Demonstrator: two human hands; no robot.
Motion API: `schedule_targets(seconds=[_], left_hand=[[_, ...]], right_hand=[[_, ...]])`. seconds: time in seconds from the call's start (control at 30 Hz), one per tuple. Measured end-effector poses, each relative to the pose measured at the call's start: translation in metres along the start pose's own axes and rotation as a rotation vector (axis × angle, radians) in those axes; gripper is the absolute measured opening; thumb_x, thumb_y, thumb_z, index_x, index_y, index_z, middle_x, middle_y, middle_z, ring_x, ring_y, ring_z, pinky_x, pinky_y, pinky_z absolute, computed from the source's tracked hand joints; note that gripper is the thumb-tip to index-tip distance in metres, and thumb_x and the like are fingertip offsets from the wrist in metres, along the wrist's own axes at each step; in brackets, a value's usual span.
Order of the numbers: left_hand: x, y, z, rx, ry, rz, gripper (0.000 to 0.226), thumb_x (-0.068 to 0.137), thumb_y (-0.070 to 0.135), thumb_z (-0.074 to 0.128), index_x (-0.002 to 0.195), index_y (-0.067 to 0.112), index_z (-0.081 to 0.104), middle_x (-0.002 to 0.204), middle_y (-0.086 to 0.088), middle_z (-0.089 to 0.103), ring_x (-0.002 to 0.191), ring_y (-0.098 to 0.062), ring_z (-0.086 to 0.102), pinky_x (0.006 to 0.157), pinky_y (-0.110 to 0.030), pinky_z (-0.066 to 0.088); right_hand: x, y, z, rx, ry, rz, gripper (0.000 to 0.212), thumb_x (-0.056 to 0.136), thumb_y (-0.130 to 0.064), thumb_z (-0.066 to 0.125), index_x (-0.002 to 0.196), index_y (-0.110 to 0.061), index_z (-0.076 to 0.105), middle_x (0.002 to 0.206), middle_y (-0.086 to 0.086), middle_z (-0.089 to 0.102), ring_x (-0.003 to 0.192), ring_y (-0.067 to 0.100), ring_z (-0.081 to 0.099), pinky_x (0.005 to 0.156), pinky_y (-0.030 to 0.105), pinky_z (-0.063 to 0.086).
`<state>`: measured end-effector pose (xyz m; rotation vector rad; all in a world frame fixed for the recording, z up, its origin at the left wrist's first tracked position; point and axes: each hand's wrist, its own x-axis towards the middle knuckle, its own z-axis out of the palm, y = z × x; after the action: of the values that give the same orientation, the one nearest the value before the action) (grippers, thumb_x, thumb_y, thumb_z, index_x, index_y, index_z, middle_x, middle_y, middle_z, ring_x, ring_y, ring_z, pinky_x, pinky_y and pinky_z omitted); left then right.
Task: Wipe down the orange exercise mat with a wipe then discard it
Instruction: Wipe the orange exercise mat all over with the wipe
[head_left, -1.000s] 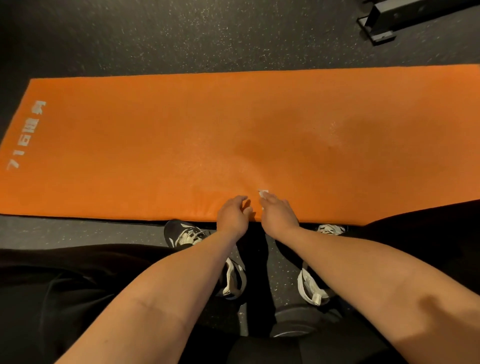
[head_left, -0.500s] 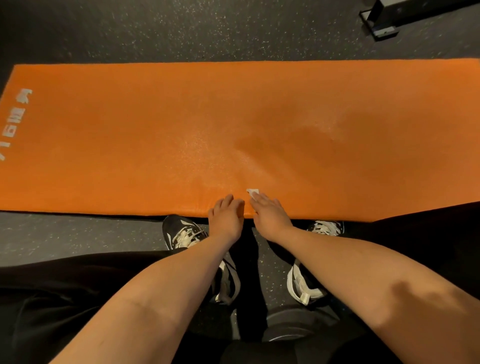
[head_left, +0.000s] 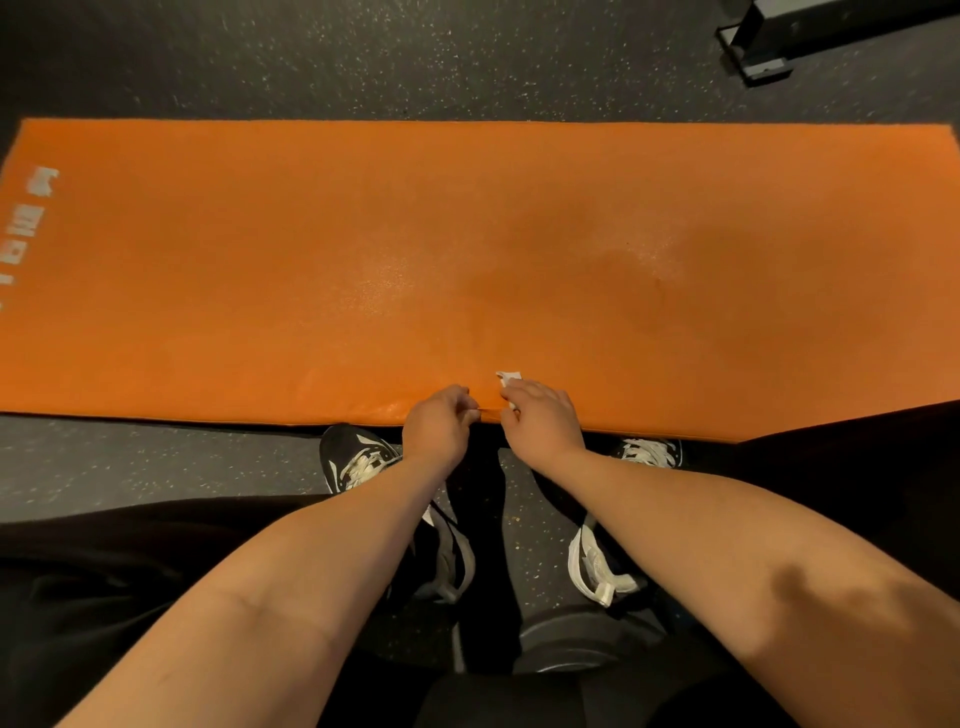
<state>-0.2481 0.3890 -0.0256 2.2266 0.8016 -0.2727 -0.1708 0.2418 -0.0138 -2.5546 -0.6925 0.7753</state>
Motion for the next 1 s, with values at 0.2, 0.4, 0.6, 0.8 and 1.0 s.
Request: schedule_targets(seconds=[0.2, 0.4, 0.6, 0.8, 1.0], left_hand=[[-0.011, 0.014, -0.012, 0.041, 0.047, -0.030, 0.003, 0.097, 0.024, 0.063, 0.094, 0.025, 0.064, 0.111, 0.006, 0.071, 0.093, -0.019, 0.064, 0.073, -0.032, 0.051], [-0.024, 0.011, -0.012, 0.047, 0.033, -0.050, 0.005, 0.098, 0.020, 0.061, 0.095, 0.024, 0.065, 0.111, 0.009, 0.069, 0.093, -0.020, 0.066, 0.068, -0.028, 0.045], [-0.027, 0.005, -0.003, 0.027, -0.021, -0.046, 0.006, 0.095, 0.018, 0.063, 0.091, 0.022, 0.062, 0.129, -0.002, 0.064, 0.109, -0.027, 0.063, 0.087, -0.043, 0.053], [-0.023, 0.015, 0.000, 0.152, -0.127, -0.066, 0.047, 0.094, 0.019, 0.056, 0.138, 0.036, 0.053, 0.161, 0.005, 0.032, 0.146, -0.025, 0.024, 0.117, -0.044, 0.020], [-0.011, 0.034, 0.003, 0.199, -0.206, -0.191, 0.058, 0.096, 0.033, 0.039, 0.153, 0.042, 0.033, 0.166, 0.012, 0.016, 0.143, -0.025, 0.017, 0.114, -0.046, 0.010]], right_hand=[[-0.009, -0.009, -0.005, 0.024, 0.079, 0.029, 0.042, 0.101, -0.030, 0.043, 0.141, -0.024, 0.057, 0.149, -0.007, 0.051, 0.138, 0.016, 0.040, 0.117, 0.034, 0.023], [-0.017, -0.013, 0.000, 0.015, 0.051, 0.001, 0.039, 0.097, -0.032, 0.048, 0.133, -0.025, 0.062, 0.139, -0.007, 0.058, 0.128, 0.017, 0.044, 0.111, 0.036, 0.031], [-0.019, -0.004, 0.004, -0.019, -0.035, -0.098, 0.039, 0.101, -0.026, 0.044, 0.135, -0.024, 0.063, 0.145, -0.008, 0.055, 0.131, 0.018, 0.039, 0.111, 0.034, 0.027], [0.010, 0.018, -0.014, -0.141, -0.158, 0.119, 0.055, 0.107, -0.021, 0.031, 0.161, -0.023, 0.022, 0.170, -0.006, 0.005, 0.156, 0.016, -0.006, 0.125, 0.049, -0.007], [0.014, 0.003, 0.002, -0.090, -0.282, -0.171, 0.053, 0.108, -0.019, 0.029, 0.161, -0.022, 0.024, 0.169, -0.007, 0.012, 0.156, 0.009, 0.000, 0.125, 0.046, -0.007]])
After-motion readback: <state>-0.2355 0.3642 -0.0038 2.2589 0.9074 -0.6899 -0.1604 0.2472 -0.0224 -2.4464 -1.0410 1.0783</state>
